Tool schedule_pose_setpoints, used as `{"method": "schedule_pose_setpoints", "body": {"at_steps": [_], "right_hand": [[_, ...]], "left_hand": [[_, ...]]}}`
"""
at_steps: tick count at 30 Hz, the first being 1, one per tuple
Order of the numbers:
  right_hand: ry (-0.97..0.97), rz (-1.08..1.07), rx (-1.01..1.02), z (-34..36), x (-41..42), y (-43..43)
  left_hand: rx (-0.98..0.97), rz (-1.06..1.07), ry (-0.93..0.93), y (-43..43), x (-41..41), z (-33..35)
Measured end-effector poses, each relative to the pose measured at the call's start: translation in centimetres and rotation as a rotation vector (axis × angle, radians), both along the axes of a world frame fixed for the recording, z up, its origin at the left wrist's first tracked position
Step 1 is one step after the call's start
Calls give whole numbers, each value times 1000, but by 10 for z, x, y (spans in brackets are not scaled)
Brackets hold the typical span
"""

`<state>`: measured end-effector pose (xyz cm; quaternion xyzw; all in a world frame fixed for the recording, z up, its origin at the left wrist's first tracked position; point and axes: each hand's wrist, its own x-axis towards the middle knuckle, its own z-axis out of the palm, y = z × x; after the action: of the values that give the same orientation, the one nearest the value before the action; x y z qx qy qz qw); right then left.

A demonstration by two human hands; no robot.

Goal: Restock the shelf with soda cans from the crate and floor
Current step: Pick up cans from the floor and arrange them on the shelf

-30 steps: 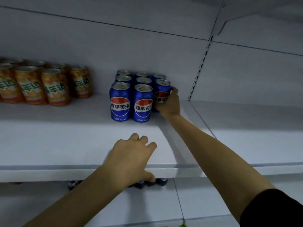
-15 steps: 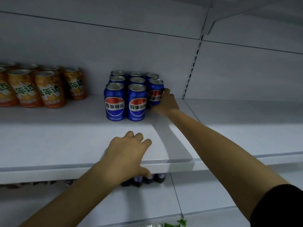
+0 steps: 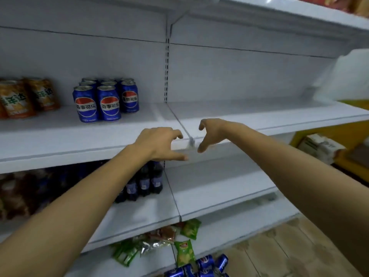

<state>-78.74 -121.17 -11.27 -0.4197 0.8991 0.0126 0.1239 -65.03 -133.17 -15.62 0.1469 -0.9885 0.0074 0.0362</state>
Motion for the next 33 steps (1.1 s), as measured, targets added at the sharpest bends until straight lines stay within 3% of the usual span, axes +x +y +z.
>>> {"method": "schedule_pose_setpoints", "body": {"at_steps": [7, 12, 15, 26, 33], "right_hand": [[-91, -237, 46, -60, -7, 158], [-263, -350, 147, -170, 12, 236], [-408, -443, 236, -245, 30, 267], [-808, -682, 300, -451, 80, 278], [-939, -805, 309, -584, 124, 287]], "left_hand": [[127, -96, -121, 115, -21, -78], [252, -117, -285, 175, -3, -180], [310, -117, -478, 194, 25, -240], [596, -43, -896, 160, 70, -415], [750, -22, -953, 176, 62, -538]]}}
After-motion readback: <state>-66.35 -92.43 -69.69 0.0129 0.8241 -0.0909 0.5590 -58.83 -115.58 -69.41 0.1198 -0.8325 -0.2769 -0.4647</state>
